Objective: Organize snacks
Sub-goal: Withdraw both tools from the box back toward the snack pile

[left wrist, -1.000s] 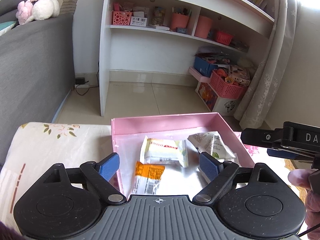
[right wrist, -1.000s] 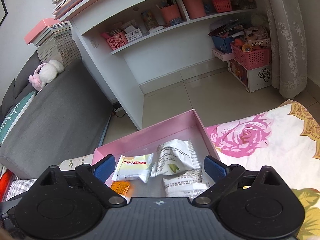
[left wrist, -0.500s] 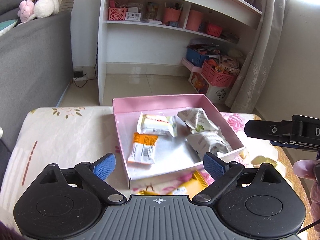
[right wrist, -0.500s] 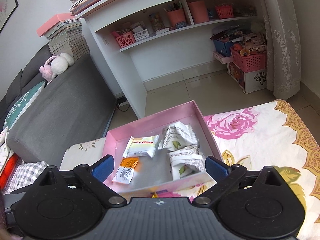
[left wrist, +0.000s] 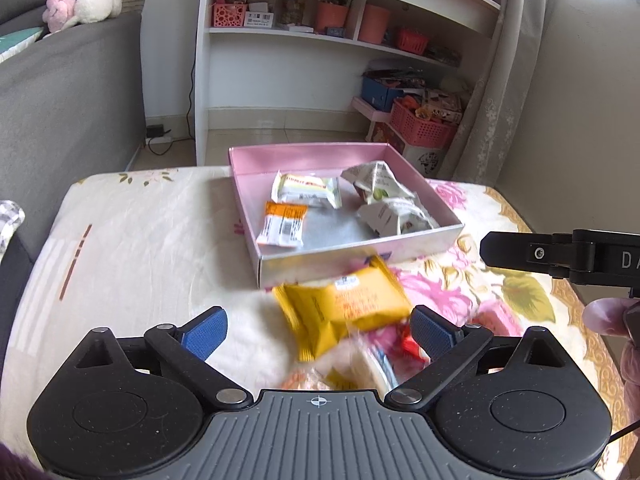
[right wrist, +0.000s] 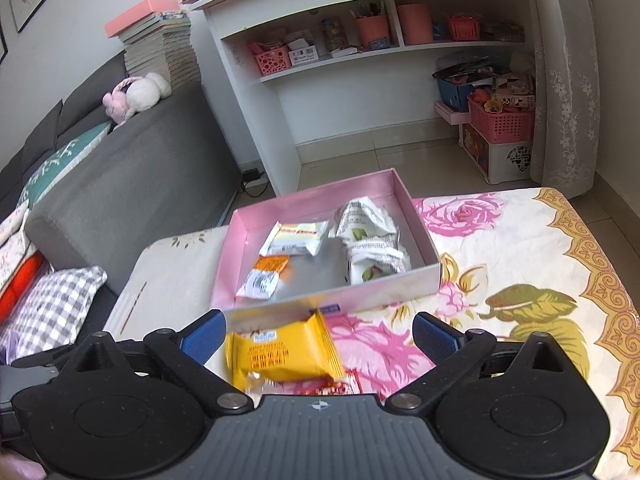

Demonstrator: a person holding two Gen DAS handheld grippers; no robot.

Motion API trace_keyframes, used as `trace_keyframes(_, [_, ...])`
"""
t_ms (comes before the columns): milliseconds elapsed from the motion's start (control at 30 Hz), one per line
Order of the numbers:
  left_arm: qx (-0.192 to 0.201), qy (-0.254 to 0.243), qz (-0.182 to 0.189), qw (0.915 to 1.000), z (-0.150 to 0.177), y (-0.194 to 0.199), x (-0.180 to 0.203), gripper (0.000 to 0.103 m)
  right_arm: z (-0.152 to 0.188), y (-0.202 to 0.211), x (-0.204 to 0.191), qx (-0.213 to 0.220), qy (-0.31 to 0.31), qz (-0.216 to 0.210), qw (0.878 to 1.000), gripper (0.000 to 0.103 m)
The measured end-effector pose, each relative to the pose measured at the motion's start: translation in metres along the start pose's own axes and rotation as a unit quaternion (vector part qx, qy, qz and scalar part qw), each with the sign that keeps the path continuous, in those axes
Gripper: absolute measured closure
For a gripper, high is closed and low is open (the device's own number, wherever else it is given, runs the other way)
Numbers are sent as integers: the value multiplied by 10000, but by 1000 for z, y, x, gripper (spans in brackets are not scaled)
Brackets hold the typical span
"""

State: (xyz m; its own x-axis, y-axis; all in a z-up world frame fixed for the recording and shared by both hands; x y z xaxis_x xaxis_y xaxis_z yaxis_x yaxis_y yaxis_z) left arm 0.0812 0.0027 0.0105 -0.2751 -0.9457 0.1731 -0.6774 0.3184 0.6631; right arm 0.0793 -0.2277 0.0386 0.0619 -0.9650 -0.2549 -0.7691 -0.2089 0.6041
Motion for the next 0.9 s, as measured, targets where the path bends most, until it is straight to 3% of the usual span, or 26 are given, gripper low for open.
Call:
trace_keyframes(500, [-125, -621, -187, 9978, 62, 10, -23, 4, 67, 11, -7, -156, 901, -103, 9958, 9])
trace_keyframes(633, [-286, -739, -57, 9968, 75, 11, -31, 4, 81, 12, -7, -219, 1145, -25, 9932, 9])
trace_keyframes(900, [-685, -985, 125, 9927, 98, 10, -48, 5, 116, 12, -10, -685, 1793, -430, 9805, 9])
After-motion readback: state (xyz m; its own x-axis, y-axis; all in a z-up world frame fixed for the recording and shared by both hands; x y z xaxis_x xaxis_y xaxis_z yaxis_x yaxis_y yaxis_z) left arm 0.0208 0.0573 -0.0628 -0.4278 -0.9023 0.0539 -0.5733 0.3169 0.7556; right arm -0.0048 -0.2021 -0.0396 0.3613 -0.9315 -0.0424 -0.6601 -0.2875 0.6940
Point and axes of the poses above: each gripper's, at about its wrist camera, not at the fingertips, and y roughly against the way its jaws point, x to its right, z to its underside, the point moved 1 cm from there along -y, roughly the way its jaws point, and after that the axes turned 3 degrees about x, right-handed, at the moved point
